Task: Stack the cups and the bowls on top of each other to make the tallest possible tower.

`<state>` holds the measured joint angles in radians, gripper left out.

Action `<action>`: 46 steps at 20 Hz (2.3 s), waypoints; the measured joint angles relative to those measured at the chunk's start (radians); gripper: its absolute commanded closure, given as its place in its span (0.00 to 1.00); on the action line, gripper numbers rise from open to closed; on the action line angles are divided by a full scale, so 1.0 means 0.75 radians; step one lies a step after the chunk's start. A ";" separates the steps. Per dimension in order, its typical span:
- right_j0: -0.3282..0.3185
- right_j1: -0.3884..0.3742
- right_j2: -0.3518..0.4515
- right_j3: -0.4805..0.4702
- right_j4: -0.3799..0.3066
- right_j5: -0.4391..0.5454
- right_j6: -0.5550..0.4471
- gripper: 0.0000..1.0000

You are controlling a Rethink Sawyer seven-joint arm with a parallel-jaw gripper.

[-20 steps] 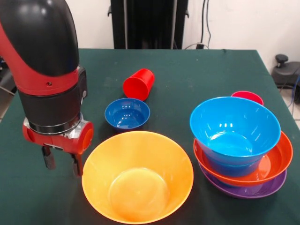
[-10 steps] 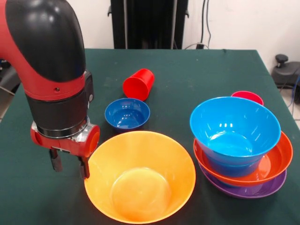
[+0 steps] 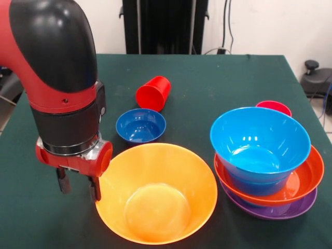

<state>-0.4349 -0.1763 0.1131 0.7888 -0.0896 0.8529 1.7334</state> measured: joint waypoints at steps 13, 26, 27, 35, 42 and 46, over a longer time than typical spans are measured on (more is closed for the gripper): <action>0.062 -0.010 -0.075 0.000 0.041 0.000 0.000 0.00; 0.082 -0.009 -0.095 0.000 0.089 -0.032 0.000 0.00; 0.082 -0.006 -0.096 0.000 0.089 -0.038 0.000 0.00; 0.081 0.079 -0.098 0.000 0.093 -0.200 0.000 0.00; 0.082 0.100 -0.108 0.000 0.101 -0.220 0.001 0.00; 0.082 0.104 -0.120 0.000 0.107 -0.220 0.001 0.00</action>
<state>-0.3737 -0.0986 0.0229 0.7890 -0.0090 0.6881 1.7344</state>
